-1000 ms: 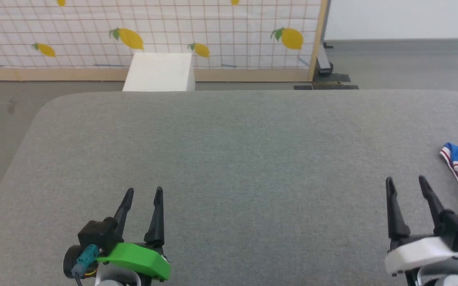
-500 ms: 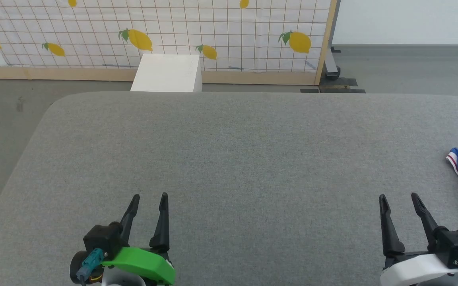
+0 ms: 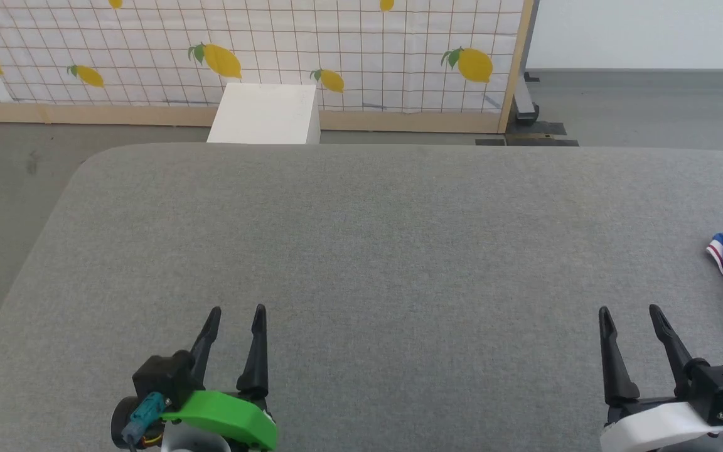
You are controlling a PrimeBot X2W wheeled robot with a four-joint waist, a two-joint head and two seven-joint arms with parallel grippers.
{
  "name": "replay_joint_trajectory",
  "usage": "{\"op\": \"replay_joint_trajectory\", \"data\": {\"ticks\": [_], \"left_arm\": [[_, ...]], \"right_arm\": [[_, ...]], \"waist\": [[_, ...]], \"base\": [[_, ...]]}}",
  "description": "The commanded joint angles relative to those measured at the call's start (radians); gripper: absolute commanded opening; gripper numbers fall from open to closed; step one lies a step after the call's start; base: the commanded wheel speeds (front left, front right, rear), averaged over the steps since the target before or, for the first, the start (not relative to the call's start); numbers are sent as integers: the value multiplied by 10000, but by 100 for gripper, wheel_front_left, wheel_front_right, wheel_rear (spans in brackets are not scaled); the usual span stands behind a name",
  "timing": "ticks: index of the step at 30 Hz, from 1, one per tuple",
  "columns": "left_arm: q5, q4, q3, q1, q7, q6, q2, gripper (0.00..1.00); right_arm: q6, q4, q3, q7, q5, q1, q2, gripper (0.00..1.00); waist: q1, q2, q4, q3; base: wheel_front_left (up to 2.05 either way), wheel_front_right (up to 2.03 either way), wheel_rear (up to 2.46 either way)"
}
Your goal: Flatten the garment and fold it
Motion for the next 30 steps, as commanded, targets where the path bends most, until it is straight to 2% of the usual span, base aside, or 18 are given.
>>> {"op": "replay_joint_trajectory", "data": {"ticks": [1,8,9,30], "left_arm": [[-42,-12,-8,67,-38,21,-33,100],[-32,-34,-5,65,-38,55,-33,100],[2,-11,-3,0,2,5,0,0],[218,-155,89,10,209,68,-1,0]], "right_arm": [[-17,-8,20,-61,79,94,31,100],[-17,-31,48,-63,124,88,31,100],[0,-1,33,0,61,0,2,0],[-1,-46,100,192,8,-64,-1,0]], "waist": [[1,0,0,-6],[1,0,-11,6],[1,0,-11,7],[1,0,-7,48]], "base": [[0,0,0],[0,0,0],[0,0,0],[0,0,0]]}}
